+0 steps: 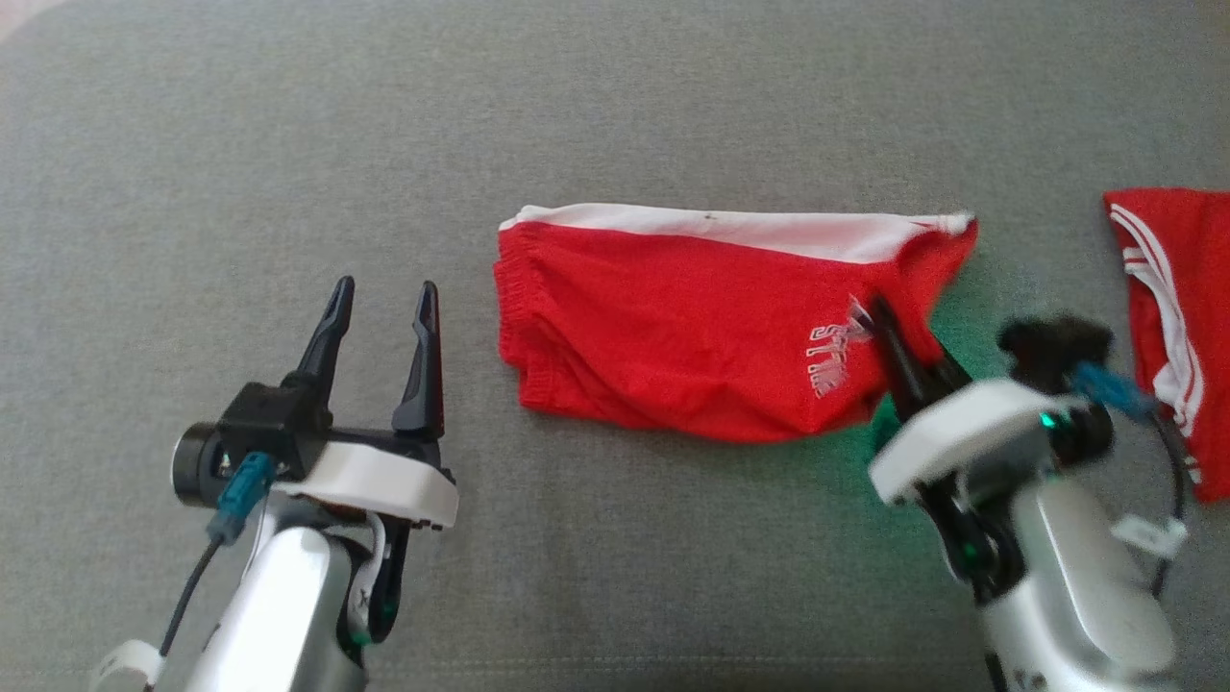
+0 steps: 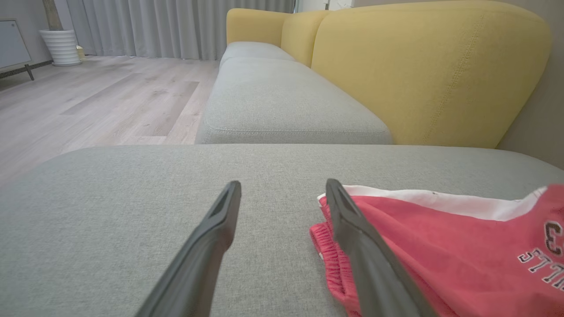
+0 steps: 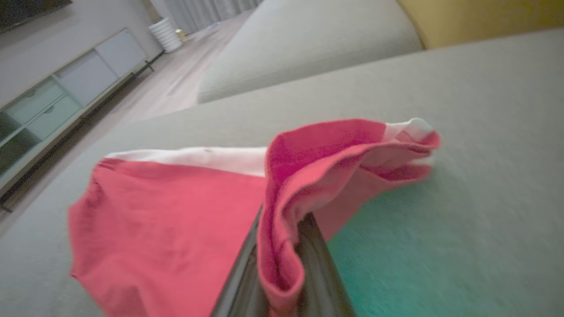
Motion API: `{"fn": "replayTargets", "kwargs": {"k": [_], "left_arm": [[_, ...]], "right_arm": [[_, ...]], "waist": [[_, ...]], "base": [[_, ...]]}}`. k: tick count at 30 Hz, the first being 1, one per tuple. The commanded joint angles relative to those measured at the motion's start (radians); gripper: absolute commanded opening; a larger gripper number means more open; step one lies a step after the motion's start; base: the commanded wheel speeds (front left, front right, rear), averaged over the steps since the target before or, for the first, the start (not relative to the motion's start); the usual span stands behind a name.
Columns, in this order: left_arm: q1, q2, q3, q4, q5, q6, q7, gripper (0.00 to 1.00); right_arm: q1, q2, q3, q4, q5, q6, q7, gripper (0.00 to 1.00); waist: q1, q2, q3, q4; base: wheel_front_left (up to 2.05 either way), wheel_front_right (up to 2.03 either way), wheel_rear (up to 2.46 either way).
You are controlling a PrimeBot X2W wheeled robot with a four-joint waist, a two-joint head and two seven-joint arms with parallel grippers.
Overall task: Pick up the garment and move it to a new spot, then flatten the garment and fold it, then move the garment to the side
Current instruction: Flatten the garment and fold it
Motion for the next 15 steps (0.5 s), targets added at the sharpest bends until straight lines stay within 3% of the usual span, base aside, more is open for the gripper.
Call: {"fn": "replayTargets", "kwargs": {"k": [1, 7, 15], "left_arm": [[-0.012, 0.013, 0.033, -0.031, -0.008, 0.004, -0.002, 1.00], [-0.008, 0.002, 0.023, -0.022, -0.014, 0.002, -0.005, 1.00], [-0.003, -0.014, 0.009, -0.008, -0.021, 0.001, -0.009, 1.00]], "right_arm": [[-0.054, 0.007, 0.043, -0.055, -0.007, 0.007, 0.008, 0.00], [-0.152, 0.009, 0.205, -0.105, 0.006, 0.007, 0.086, 0.00], [-0.227, 0.010, 0.418, 0.015, 0.165, 0.007, 0.084, 0.00]], "waist": [[0.0000, 0.0000, -0.007, 0.009], [0.0000, 0.0000, -0.029, 0.056], [0.0000, 0.0000, -0.033, 0.127]], "base": [[0.00, 0.00, 0.00], [0.00, 0.00, 0.00], [0.00, 0.00, 0.00]]}}
